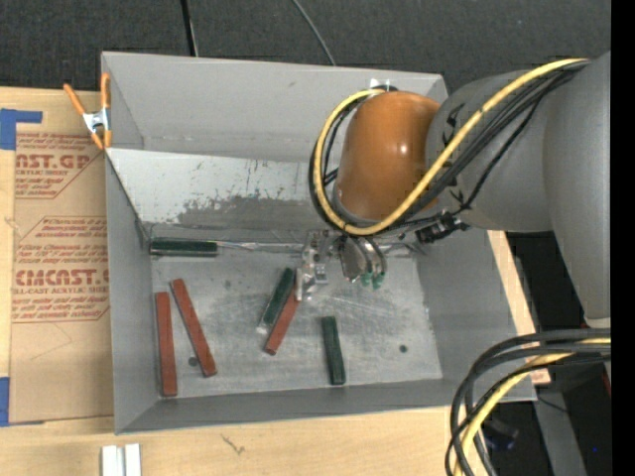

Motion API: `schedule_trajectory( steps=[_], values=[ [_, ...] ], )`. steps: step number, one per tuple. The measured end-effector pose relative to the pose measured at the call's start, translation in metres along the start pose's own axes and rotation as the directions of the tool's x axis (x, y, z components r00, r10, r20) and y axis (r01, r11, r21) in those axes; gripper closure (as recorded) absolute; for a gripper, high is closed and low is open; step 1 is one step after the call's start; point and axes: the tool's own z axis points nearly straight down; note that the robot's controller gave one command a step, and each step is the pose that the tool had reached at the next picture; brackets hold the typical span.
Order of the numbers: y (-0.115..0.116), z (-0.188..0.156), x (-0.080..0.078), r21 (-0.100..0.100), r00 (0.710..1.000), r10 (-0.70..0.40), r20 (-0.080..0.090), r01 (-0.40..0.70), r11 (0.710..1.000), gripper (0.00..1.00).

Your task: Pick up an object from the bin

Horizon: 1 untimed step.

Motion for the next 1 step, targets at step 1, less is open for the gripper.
schedule_trajectory(
  steps=[1],
  values=[
    [-0.0251, -0.0084, -0.0038, 0.006, 0.999, 0.038, 0.002, -0.038, 0.999, 1.00]
  ],
)
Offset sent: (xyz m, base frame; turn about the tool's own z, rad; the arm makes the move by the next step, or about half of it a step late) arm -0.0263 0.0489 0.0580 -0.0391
